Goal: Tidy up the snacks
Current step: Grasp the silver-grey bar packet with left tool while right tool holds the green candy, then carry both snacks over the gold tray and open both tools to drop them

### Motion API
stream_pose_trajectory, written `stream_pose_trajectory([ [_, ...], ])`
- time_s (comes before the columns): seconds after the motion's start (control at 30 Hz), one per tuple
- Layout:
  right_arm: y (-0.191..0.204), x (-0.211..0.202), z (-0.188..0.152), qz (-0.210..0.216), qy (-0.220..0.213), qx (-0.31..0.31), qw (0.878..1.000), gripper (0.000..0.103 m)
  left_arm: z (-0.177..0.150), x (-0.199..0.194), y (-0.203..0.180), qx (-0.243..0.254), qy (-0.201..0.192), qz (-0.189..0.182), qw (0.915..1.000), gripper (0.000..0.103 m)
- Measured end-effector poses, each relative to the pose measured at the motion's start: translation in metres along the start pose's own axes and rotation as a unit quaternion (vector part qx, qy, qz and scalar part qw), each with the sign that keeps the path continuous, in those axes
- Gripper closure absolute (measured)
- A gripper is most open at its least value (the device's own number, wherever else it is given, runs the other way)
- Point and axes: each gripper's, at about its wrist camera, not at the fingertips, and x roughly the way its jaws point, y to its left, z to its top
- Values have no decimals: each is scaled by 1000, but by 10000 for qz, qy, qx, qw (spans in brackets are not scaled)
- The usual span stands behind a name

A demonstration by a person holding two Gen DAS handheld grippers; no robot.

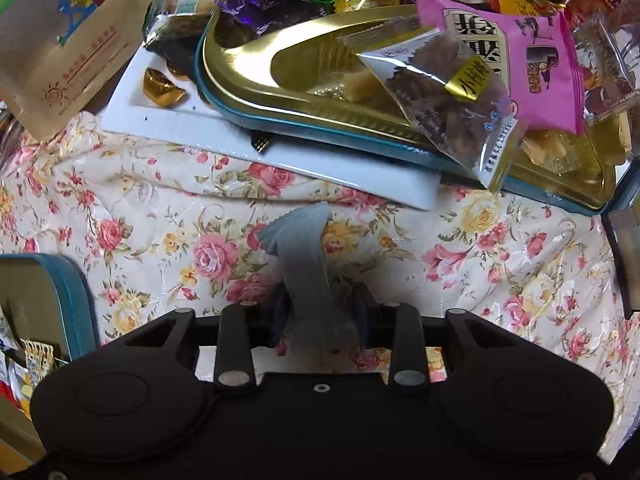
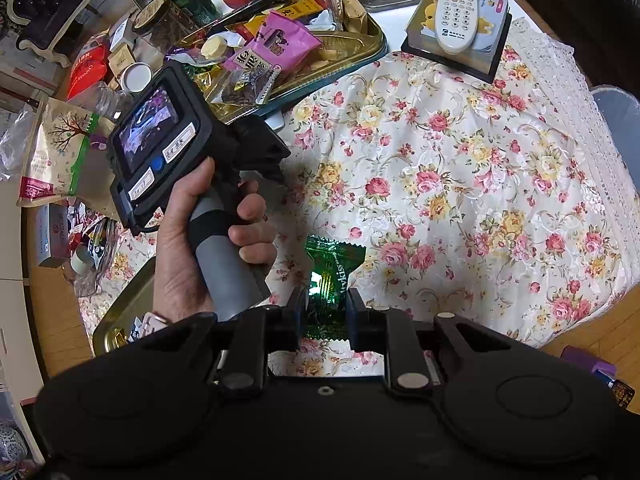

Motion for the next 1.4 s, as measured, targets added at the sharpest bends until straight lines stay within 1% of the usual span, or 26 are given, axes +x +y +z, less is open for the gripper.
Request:
stream_pose_trajectory([
  [0.03, -1, 1, 0, -9, 3, 4, 10000, 81, 1, 0, -2, -6, 3, 0, 10000, 76],
  [0.17, -2, 3, 2, -75, -8, 26, 10000, 81, -2, -5, 3, -22, 159, -178, 9997, 76],
  [0.23, -3, 4, 3, -105, 5, 47, 9999, 81, -6, -14, 5, 73, 154, -149, 9997, 76],
  [0.37, -2, 6, 3, -167, -13, 42, 9999, 81, -20, -42, 18, 245, 175, -212, 9993, 77],
  [0.5, -1, 8, 3, -242, -9, 39, 9997, 81, -38, -73, 32, 571, 88, -25, 9983, 77],
  [0.6, 1, 12, 4, -337, -10, 15, 9994, 81, -49, -95, 51, 763, 9, 3, 9971, 77],
  [0.73, 2, 18, 4, -476, 31, -1, 9989, 81, -63, -115, 82, 804, 25, -152, 9966, 77],
  [0.8, 2, 22, 4, -530, 53, -14, 9986, 81, -75, -117, 96, 836, 21, -78, 9965, 77],
  [0.87, 4, 25, 3, -594, 65, -58, 9982, 81, -86, -119, 110, 919, 2, 90, 9957, 77],
  [0.93, 7, 29, 2, -667, 67, -116, 9977, 81, -96, -122, 128, 880, -85, 223, 9958, 77],
  [1.0, 11, 35, 1, -757, 86, -188, 9969, 81, -104, -123, 145, 749, -137, 277, 9967, 77],
  [1.17, 24, 47, -5, -936, 155, -380, 9948, 81, -114, -127, 189, 437, -182, 127, 9988, 76],
  [1.33, 42, 59, -12, -1059, 174, -627, 9922, 81, -118, -124, 222, 255, -229, 251, 9991, 76],
  [1.4, 49, 62, -14, -1091, 172, -695, 9915, 81, -117, -124, 237, 104, -206, 126, 9997, 76],
])
